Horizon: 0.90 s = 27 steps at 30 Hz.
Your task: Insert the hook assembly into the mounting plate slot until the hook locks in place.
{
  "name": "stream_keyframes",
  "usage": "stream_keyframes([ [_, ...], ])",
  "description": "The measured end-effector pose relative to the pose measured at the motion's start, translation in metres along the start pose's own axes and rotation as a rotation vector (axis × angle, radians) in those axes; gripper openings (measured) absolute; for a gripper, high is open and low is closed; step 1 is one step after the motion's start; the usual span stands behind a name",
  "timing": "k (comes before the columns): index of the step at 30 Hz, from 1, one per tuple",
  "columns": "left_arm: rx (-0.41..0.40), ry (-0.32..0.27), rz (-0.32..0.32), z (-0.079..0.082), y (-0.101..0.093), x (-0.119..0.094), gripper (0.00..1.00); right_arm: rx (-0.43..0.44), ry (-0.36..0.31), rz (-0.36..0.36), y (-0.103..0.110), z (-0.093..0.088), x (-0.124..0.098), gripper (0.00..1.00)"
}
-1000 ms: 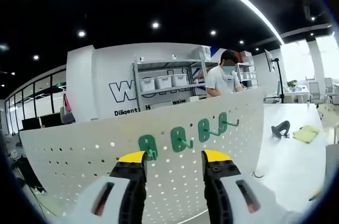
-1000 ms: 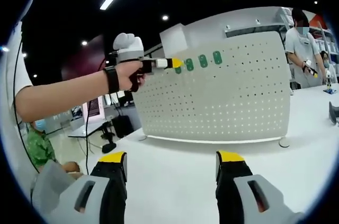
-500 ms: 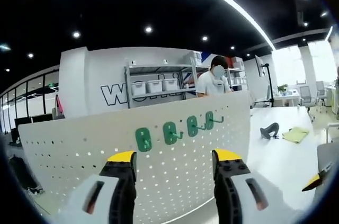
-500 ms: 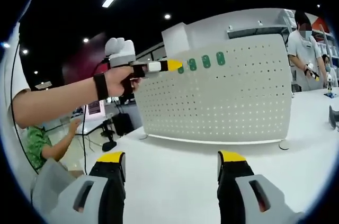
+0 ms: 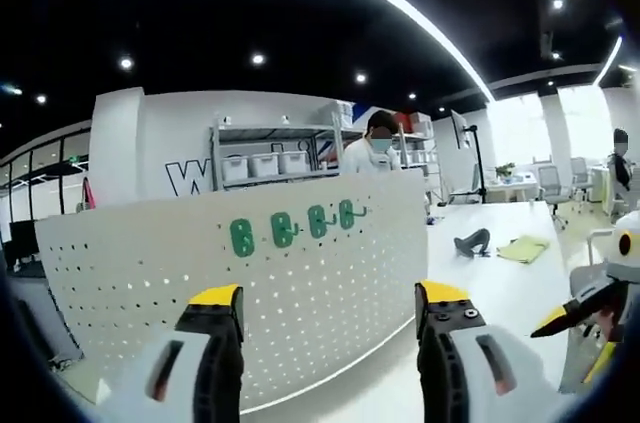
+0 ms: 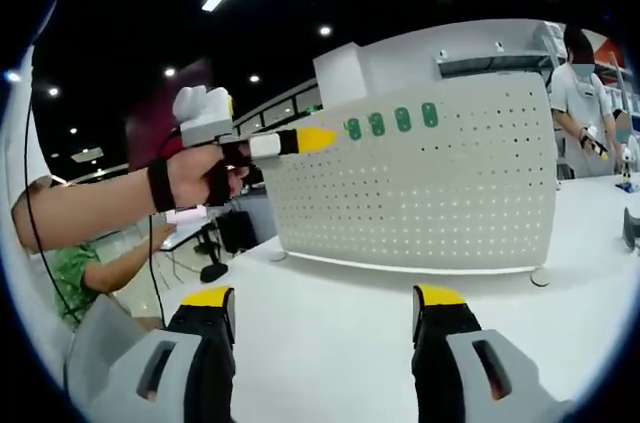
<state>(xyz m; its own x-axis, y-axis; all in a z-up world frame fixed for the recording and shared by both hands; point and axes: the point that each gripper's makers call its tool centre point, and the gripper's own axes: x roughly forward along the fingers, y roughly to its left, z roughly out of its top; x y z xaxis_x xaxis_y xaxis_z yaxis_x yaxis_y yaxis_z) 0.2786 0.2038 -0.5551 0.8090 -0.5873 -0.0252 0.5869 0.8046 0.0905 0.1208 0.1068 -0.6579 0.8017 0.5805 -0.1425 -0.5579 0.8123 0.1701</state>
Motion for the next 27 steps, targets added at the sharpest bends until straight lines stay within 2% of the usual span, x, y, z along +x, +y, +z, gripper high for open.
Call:
stream_keyframes([
  [5, -0.002, 0.031, -0.041, -0.016, -0.013, -0.017, 0.71, -0.010, 0.004, 0.003, 0.002, 0.001, -0.004, 0.74],
  [9, -0.041, 0.011, -0.082, -0.021, -0.024, -0.034, 0.73, -0.017, 0.010, 0.000, 0.005, 0.003, -0.008, 0.74],
  [12, 0.003, 0.034, -0.122, -0.030, -0.034, -0.051, 0.74, -0.028, 0.014, 0.004, 0.007, 0.004, -0.009, 0.74],
  [14, 0.002, 0.048, -0.137, -0.033, -0.037, -0.061, 0.74, -0.031, 0.018, 0.006, 0.008, 0.003, -0.010, 0.74],
  [19, -0.010, 0.029, -0.166, -0.036, -0.042, -0.085, 0.76, -0.041, 0.020, 0.010, 0.010, 0.004, -0.008, 0.74],
  [21, -0.013, 0.051, -0.175, -0.041, -0.043, -0.093, 0.76, -0.038, 0.009, 0.015, 0.011, 0.008, -0.005, 0.74],
  [25, -0.025, 0.053, -0.183, -0.045, -0.043, -0.110, 0.77, -0.076, 0.011, 0.003, 0.012, 0.012, -0.003, 0.75],
  [27, -0.026, 0.058, -0.181, -0.047, -0.042, -0.121, 0.77, -0.064, -0.006, -0.002, 0.013, 0.016, -0.003, 0.75],
])
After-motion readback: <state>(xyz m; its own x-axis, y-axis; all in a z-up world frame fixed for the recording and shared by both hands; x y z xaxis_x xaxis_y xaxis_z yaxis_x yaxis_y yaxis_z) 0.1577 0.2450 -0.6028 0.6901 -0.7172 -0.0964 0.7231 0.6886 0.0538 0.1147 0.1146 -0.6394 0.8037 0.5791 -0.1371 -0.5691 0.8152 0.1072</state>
